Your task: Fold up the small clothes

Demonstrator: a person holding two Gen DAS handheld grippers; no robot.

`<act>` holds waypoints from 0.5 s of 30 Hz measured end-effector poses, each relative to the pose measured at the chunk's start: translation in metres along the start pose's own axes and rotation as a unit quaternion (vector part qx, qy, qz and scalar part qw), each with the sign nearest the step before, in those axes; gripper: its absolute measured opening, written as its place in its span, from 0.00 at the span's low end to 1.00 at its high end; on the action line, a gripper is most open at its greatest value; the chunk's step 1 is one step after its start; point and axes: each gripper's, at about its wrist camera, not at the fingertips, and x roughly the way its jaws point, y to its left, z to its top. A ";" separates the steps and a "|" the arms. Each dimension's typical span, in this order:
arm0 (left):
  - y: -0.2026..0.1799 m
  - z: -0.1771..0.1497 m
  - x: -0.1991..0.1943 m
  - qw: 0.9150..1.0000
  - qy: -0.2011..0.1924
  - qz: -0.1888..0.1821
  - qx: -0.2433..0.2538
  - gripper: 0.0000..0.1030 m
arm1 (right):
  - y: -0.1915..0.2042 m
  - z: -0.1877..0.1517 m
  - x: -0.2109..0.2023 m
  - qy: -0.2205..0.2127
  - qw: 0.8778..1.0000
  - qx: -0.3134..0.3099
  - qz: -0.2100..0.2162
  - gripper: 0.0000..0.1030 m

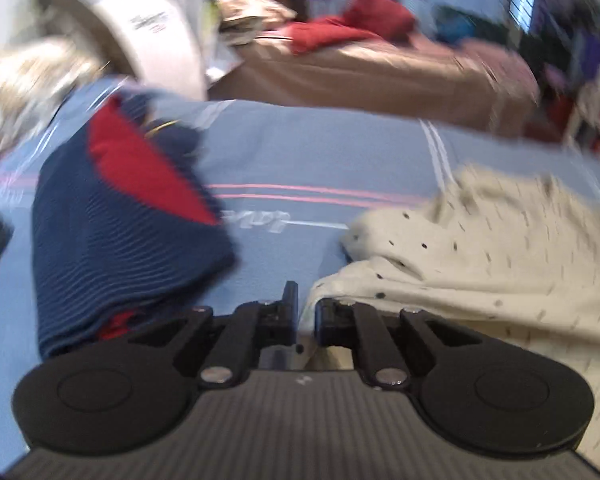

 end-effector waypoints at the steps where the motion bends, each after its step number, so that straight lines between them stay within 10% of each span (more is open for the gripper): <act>1: 0.018 0.004 0.007 0.999 0.022 -0.013 -0.033 0.12 | 0.003 0.001 0.002 0.000 1.000 -0.009 0.001 0.53; 4: 0.045 -0.004 0.022 0.997 0.053 0.009 -0.052 0.22 | 0.006 0.001 0.011 0.012 1.000 -0.009 0.005 0.53; 9: 0.044 -0.003 0.025 0.997 0.064 0.037 -0.031 0.81 | 0.007 -0.001 0.013 0.024 1.000 -0.016 0.007 0.59; 15: 0.029 0.032 0.004 0.999 0.013 0.020 -0.023 0.95 | 0.010 0.000 0.008 0.018 0.999 -0.038 -0.002 0.67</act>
